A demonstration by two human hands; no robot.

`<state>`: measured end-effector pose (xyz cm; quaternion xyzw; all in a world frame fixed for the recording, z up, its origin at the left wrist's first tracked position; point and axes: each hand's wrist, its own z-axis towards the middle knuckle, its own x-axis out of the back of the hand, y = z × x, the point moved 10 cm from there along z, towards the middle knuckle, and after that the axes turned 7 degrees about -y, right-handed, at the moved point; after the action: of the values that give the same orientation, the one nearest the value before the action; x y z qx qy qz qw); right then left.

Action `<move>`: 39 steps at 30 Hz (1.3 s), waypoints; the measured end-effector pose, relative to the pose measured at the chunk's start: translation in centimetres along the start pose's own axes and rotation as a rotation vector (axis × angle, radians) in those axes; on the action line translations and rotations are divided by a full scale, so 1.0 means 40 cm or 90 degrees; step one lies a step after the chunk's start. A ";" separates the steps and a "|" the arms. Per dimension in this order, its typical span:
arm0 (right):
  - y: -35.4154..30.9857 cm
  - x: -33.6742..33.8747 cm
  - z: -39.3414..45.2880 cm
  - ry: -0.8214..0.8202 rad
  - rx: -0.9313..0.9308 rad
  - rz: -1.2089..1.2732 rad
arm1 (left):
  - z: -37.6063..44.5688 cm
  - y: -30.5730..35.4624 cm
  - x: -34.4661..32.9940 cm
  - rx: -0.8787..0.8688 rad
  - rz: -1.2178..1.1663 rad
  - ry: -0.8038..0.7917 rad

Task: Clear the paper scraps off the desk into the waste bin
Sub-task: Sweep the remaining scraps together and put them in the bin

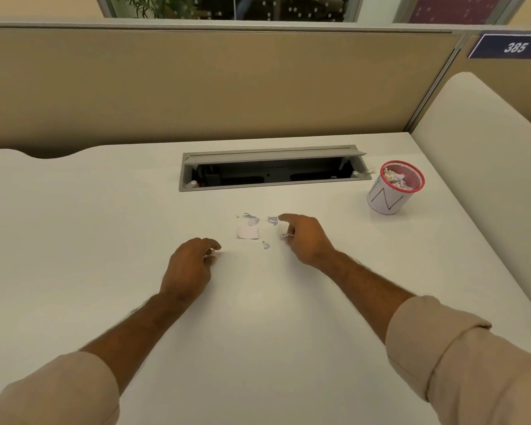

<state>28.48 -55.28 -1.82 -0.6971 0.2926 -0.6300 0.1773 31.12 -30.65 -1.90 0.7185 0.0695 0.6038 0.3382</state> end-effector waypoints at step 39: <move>-0.047 -0.175 -0.241 -0.105 -0.196 1.320 | -0.111 0.353 -0.084 -0.076 -0.396 0.022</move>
<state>19.13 -48.24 -4.69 -0.1612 0.8101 -0.0763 0.5585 21.81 -41.32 3.55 0.6314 0.2564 0.4863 0.5470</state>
